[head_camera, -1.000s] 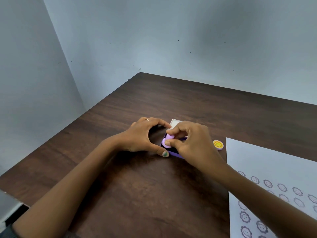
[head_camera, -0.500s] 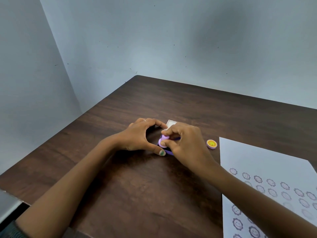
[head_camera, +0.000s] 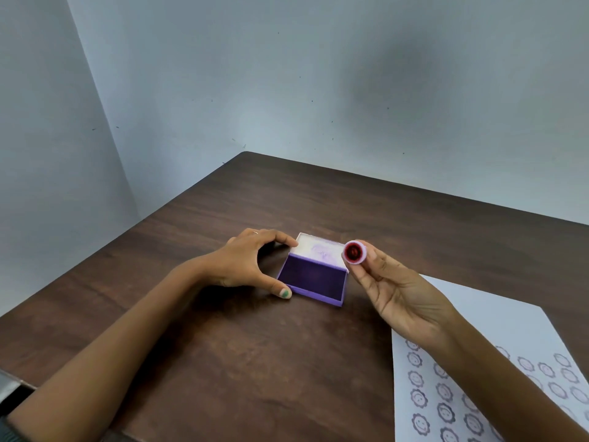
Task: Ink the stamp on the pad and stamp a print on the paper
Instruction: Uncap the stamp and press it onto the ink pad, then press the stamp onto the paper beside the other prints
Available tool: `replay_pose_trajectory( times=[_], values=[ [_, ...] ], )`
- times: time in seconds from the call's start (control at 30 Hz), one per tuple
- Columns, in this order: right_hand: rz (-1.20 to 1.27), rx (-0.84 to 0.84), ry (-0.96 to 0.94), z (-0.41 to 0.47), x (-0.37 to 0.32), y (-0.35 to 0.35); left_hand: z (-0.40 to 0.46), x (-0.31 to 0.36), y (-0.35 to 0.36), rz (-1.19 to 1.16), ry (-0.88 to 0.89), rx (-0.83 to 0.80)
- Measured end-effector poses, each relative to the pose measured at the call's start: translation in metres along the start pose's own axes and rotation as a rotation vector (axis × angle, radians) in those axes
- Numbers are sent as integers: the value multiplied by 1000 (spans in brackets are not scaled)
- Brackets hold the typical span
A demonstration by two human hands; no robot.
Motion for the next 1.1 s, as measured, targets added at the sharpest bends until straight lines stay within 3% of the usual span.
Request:
replay_pose_trajectory(
  times=[0.7,0.83,0.97,1.1],
  values=[
    [-121,-75,-127,-23,-27,-13,5,-5,2,-240,45,36],
    [-123,-48,-158,-34,-38,-35,5,-2,4,-377,95,205],
    [-139,18,-218,-46,-55,-67,4,3,6,-249,168,426],
    [-192,96,-316,-58,-74,-101,1,29,15,-137,254,508]
  ],
)
Point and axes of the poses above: each hand's wrist, its own z-axis towards the middle knuckle, its own y-axis out of the palm, x = y × z, the point moved 1 cm from there along z, towards the middle knuckle, and after that the axes turned 8 degrees about -z, right-handed, at the moved point
